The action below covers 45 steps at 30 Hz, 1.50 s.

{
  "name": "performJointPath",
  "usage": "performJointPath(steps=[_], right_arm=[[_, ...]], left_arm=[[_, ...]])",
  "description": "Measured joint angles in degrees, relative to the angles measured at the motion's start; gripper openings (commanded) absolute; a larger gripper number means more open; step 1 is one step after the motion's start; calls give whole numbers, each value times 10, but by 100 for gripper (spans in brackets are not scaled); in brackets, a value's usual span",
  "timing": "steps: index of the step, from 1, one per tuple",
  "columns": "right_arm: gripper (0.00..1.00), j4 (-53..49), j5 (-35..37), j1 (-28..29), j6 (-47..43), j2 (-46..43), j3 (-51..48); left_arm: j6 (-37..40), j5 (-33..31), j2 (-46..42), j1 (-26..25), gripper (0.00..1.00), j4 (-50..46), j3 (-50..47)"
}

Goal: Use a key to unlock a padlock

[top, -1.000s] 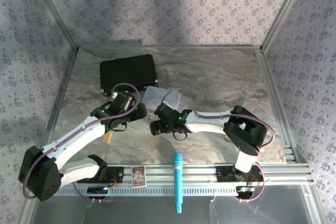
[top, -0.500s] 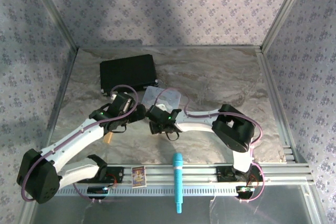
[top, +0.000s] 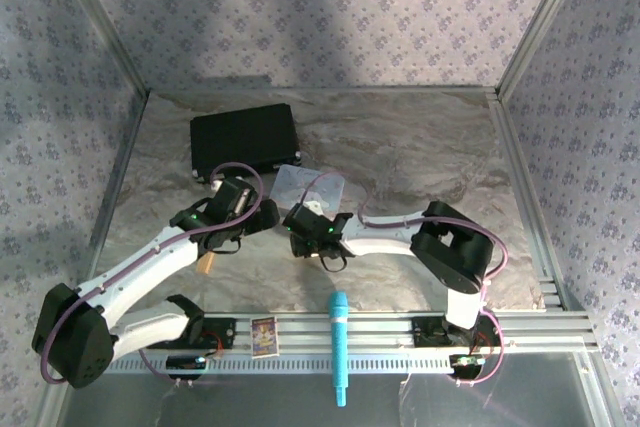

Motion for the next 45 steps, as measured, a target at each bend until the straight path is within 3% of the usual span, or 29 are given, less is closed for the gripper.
performJointPath(steps=[4,15,25,33,40,45], right_arm=[[50,15,-9,-1,1,-5,-9],[29,-24,-8,-3,14,-5,3],[28,-55,-8,-16,14,-40,-26],[31,-94,3,-52,7,-84,-67],[55,-81,-8,-60,2,-101,-94],[57,-35,-33,-66,-4,-131,-133]], left_arm=[[-3,0,0,0,100,0,0],[-5,-1,0,0,100,1,0],[77,-65,11,-21,100,-34,72],[120,-82,61,-69,100,-35,112],[148,-75,118,-97,100,-35,136],[153,-72,121,-98,100,-34,140]])
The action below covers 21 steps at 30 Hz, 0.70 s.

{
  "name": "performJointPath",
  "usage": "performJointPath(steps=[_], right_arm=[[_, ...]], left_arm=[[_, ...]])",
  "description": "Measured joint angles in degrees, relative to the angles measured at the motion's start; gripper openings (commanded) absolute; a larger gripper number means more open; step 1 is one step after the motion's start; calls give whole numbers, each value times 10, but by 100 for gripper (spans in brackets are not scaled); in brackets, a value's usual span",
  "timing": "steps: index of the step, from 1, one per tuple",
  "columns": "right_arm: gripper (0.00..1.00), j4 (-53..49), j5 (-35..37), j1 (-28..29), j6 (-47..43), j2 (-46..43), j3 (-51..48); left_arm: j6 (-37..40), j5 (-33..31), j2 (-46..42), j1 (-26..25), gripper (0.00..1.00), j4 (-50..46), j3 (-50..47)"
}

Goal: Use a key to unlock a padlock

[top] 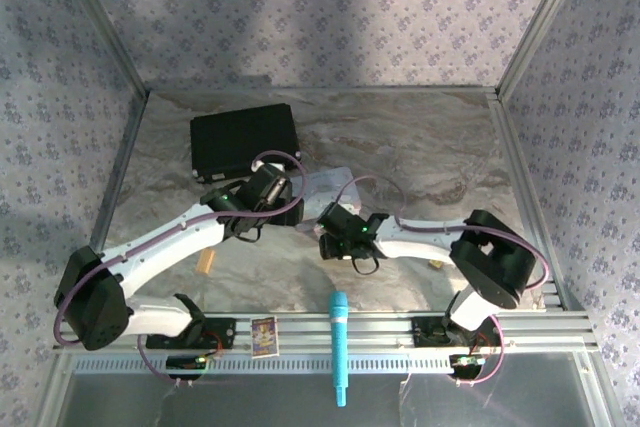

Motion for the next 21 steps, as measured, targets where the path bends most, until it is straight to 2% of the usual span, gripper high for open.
performJointPath(steps=[5,9,21], right_arm=[[50,73,-57,-39,-2,-51,-71],[49,80,-76,-52,-8,-56,-78],[42,35,-59,-41,-20,-21,-36]], left_arm=[[0,6,0,0,100,1,0],[0,10,0,0,100,3,0],[0,10,0,0,100,7,0]])
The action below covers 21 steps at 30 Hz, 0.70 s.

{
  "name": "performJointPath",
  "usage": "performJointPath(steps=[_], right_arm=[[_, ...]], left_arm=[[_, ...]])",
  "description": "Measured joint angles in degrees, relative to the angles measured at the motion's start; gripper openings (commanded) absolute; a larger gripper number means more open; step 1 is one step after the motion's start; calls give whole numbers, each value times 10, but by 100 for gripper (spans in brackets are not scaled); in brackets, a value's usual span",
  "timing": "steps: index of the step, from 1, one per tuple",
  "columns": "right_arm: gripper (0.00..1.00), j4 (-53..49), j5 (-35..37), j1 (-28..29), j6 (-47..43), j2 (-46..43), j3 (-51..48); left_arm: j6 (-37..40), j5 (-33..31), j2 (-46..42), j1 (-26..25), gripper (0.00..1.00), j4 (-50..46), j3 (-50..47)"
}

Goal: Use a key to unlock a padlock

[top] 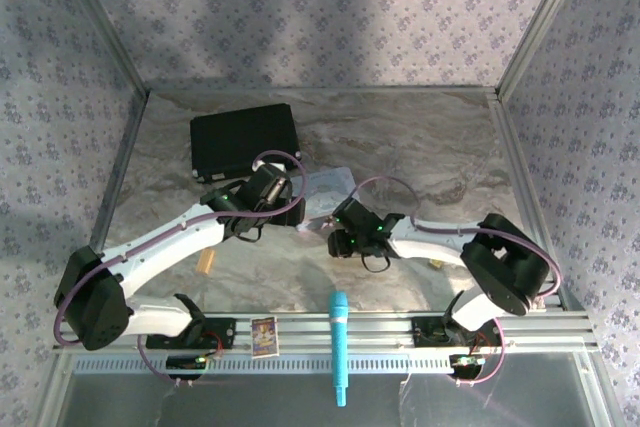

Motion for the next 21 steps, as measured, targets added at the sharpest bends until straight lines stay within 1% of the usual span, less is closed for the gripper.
performJointPath(steps=[3,7,9,14,16,18,19,21], right_arm=[[37,-7,9,7,-2,13,14],[30,-1,19,7,-2,10,5],[27,13,19,6,-2,2,-7],[21,61,0,-8,0,-23,-45],[16,87,-15,-16,0,-33,-64],[6,120,-38,-28,2,-41,-85],[3,138,-51,-35,2,-43,-96],[3,169,-74,-48,3,-47,-113]], left_arm=[[0,0,0,0,100,0,0],[0,0,0,0,100,0,0],[0,0,0,0,100,0,0],[6,-8,12,-2,100,-2,1],[20,-22,25,-10,100,-11,13],[47,-32,39,-19,99,-14,30],[68,-33,48,-24,98,-15,43],[111,-33,70,-31,95,-18,73]])
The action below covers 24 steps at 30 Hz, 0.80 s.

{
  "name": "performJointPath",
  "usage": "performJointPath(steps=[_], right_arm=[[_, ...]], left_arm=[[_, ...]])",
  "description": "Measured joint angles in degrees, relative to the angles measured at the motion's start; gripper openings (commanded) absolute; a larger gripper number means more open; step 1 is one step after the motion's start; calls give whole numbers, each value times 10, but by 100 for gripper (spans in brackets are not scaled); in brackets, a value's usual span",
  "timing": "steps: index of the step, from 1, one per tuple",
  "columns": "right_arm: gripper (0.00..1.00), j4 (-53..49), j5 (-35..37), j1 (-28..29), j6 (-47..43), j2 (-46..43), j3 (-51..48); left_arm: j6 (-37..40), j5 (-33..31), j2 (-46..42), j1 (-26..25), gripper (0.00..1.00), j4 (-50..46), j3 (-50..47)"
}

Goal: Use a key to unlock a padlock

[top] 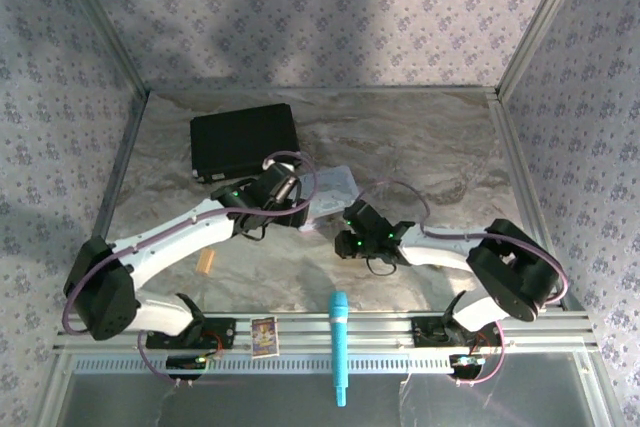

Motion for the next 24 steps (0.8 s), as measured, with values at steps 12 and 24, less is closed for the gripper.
performJointPath(steps=[12,24], right_arm=[[0,157,-75,-41,43,-9,-84],[0,310,-103,-57,110,-9,-152]], left_arm=[[307,-8,182,-66,87,-3,110],[371,-60,226,-89,48,-15,117]])
